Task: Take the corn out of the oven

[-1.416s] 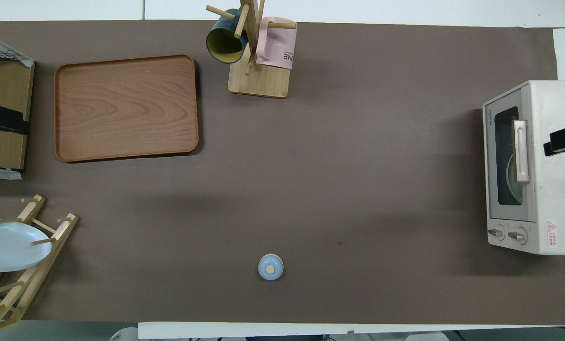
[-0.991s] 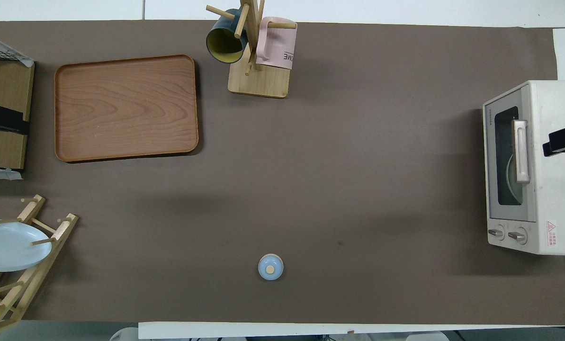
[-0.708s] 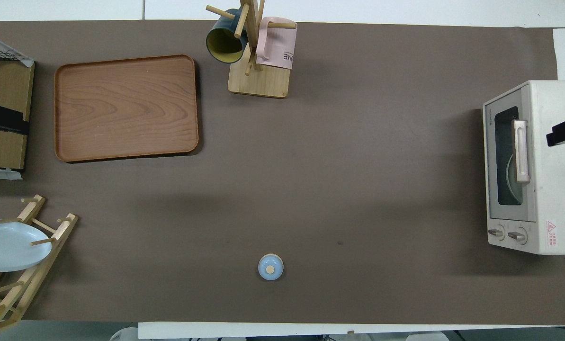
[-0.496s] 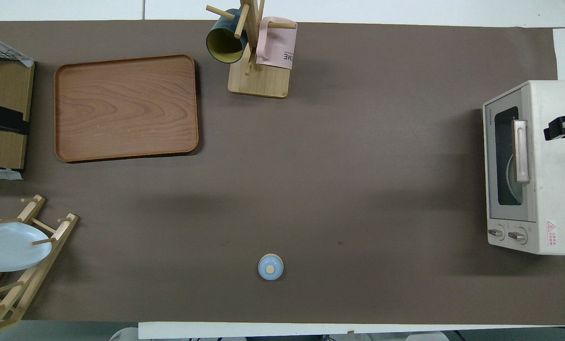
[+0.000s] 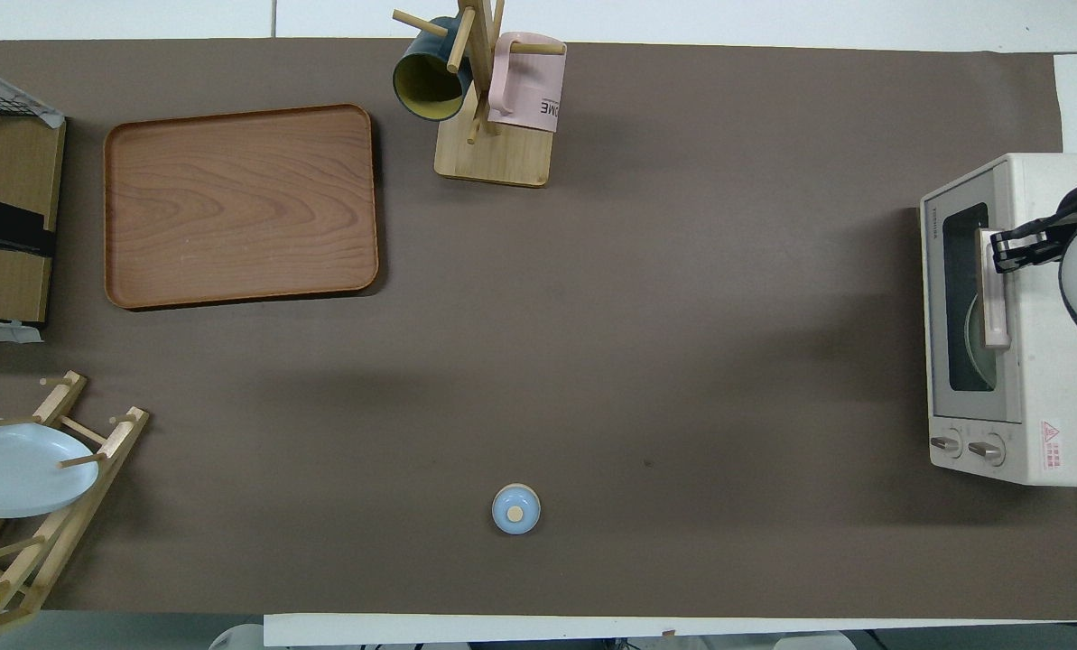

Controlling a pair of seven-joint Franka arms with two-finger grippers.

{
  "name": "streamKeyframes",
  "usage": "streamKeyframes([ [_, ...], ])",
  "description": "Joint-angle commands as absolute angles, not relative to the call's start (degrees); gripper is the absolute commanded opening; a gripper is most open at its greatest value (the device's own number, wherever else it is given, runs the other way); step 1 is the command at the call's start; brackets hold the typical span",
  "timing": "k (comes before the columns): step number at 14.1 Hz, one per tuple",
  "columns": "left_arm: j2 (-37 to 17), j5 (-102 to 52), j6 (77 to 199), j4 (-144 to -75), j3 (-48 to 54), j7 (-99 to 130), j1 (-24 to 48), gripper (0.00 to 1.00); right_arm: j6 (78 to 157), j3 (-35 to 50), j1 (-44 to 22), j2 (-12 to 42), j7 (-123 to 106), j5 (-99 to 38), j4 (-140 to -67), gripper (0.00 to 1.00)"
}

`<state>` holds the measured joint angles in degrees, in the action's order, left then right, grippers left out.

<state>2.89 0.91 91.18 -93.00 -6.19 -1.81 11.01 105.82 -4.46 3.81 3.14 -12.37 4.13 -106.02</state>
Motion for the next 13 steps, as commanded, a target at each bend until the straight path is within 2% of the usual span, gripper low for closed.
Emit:
streamKeyframes([
  [1, 3.25, 0.88, 90.00, -92.72, -6.24, -1.85, 11.16, 1.00, 108.37, -4.13, 4.39, 2.37, -13.18, 4.92, -108.98, 0.00],
  [5, 3.25, 0.88, 90.00, -92.72, -6.33, -1.85, 11.16, 1.00, 110.38, -4.04, 3.43, 4.74, -12.23, 5.01, -108.99, 0.00],
  [13, 3.25, 0.88, 90.00, -92.72, -6.24, -1.85, 11.08, 1.00, 120.31, -3.96, -5.01, 13.00, 0.17, 3.96, -108.98, 0.00],
])
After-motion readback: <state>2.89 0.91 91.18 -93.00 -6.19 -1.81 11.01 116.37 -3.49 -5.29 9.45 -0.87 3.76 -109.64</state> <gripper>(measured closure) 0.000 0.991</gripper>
